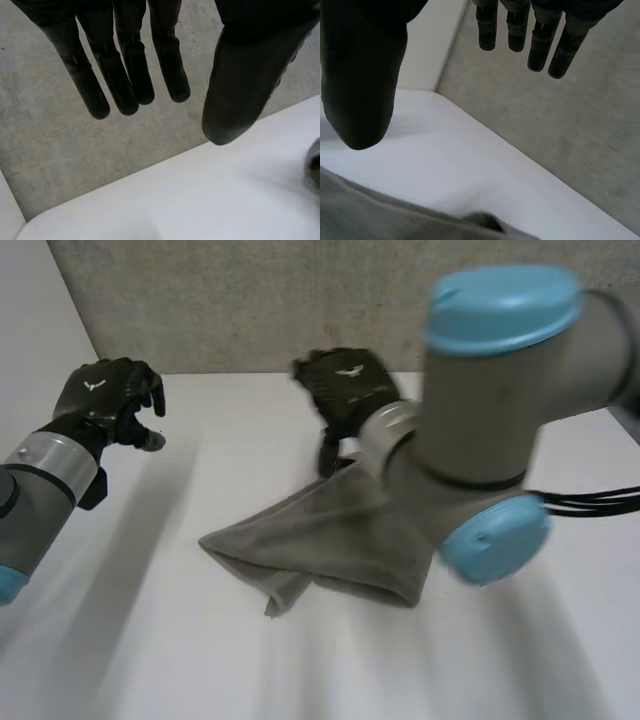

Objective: Fold the towel.

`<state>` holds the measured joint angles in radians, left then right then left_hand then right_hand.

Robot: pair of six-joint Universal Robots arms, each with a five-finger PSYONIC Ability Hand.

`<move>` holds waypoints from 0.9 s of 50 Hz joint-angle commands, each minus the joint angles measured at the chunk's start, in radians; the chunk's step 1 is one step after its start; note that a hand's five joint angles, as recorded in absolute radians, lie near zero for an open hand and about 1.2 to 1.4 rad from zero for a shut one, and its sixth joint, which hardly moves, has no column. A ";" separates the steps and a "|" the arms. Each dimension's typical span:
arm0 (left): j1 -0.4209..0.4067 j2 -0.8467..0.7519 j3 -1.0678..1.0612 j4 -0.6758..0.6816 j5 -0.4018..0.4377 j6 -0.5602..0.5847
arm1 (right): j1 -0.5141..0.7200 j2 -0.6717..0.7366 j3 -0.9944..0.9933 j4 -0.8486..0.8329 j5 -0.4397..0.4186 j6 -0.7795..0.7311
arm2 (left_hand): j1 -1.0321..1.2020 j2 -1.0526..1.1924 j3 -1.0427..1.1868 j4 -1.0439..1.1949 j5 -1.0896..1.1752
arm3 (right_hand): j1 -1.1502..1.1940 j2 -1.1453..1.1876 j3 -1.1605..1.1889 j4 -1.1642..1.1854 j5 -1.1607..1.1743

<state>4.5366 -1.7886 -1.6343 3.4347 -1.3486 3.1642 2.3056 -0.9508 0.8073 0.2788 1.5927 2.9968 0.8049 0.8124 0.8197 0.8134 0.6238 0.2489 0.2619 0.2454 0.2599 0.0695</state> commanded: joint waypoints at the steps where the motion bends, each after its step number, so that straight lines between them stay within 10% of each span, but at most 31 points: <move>1: -0.068 -0.021 -0.013 -0.002 0.008 0.008 | -0.179 -0.118 0.232 -0.018 -0.100 0.001 | -0.223 -0.231 -0.238 -0.232 -0.217 | -0.070 -0.083 -0.067 -0.081 -0.065; 10: -0.160 -0.121 -0.009 0.001 0.013 0.022 | -0.330 -0.204 0.522 -0.139 -0.250 -0.001 | -0.462 -0.470 -0.477 -0.471 -0.456 | -0.032 -0.045 -0.028 -0.043 -0.027; 26: -0.205 -0.357 0.028 0.000 0.005 0.125 | -0.347 -0.186 0.601 -0.220 -0.267 -0.108 | -0.421 -0.429 -0.436 -0.430 -0.415 | -0.026 -0.039 -0.022 -0.037 -0.021; 45: -0.198 -0.396 0.064 -0.012 -0.004 0.148 | -0.170 0.244 0.000 -0.102 -0.298 -0.161 | -0.125 -0.132 -0.139 -0.133 -0.118 | 0.294 0.281 0.298 0.283 0.299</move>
<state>4.3366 -2.1908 -1.5629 3.4232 -1.3532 3.3131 2.0981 -0.8735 1.0447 0.0939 1.2980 2.8380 0.6234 0.6208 0.6165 0.6156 0.4426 0.5030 0.5002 0.5057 0.5034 0.3379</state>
